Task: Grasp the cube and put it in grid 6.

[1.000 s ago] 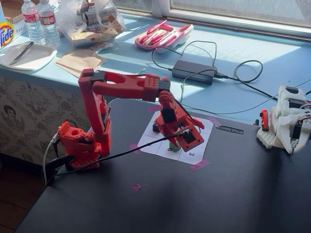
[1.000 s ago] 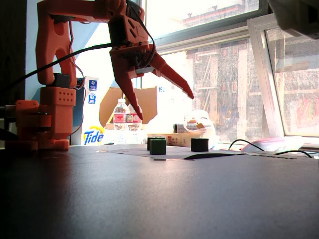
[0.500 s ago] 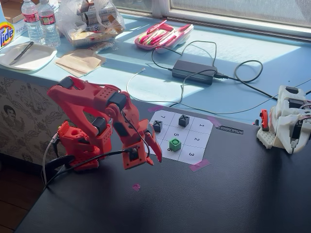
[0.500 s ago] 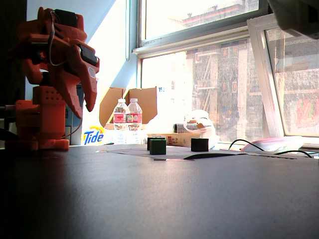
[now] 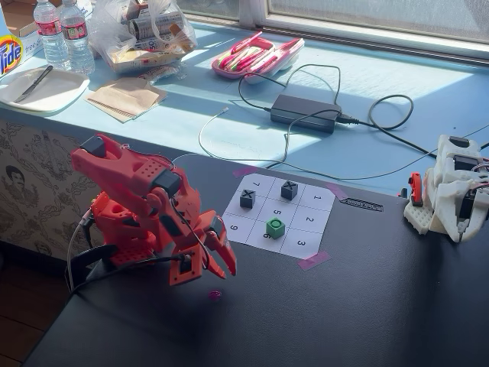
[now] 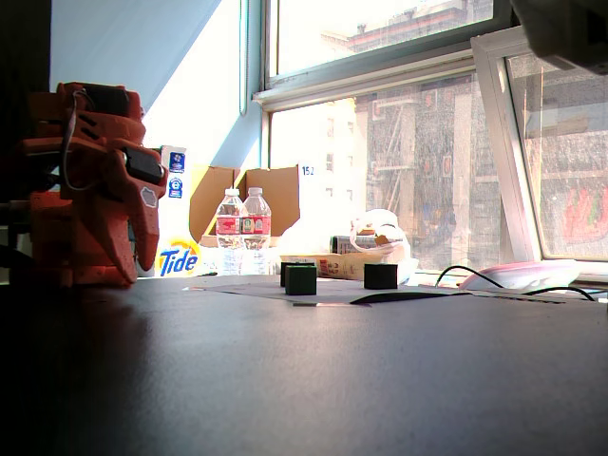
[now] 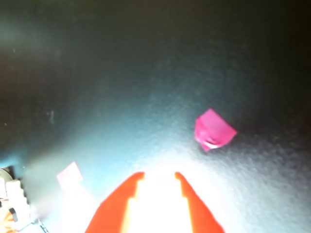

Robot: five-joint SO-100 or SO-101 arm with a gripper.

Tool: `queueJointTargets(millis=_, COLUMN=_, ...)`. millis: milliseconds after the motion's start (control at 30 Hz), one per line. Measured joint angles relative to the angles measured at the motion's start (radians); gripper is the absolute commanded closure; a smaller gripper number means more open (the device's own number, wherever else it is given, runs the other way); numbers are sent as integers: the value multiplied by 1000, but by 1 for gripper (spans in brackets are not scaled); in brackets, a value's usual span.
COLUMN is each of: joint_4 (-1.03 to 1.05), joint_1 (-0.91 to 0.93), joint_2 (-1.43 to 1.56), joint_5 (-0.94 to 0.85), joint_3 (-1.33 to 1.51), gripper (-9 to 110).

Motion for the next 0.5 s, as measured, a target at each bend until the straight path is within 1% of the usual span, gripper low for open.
queueJointTargets(millis=133, joint_4=-77, joint_1=8, joint_2=72, joint_5=15, joint_3=61, gripper=91)
queueJointTargets(millis=233, joint_4=-71, joint_1=8, joint_2=123, joint_5=15, joint_3=61, gripper=91)
queueJointTargets(millis=400, joint_4=-5, joint_1=6, joint_2=193, joint_5=31, joint_3=61, gripper=91)
queueJointTargets(millis=500, joint_4=86, joint_1=-5, joint_2=261, joint_5=31, joint_3=61, gripper=91)
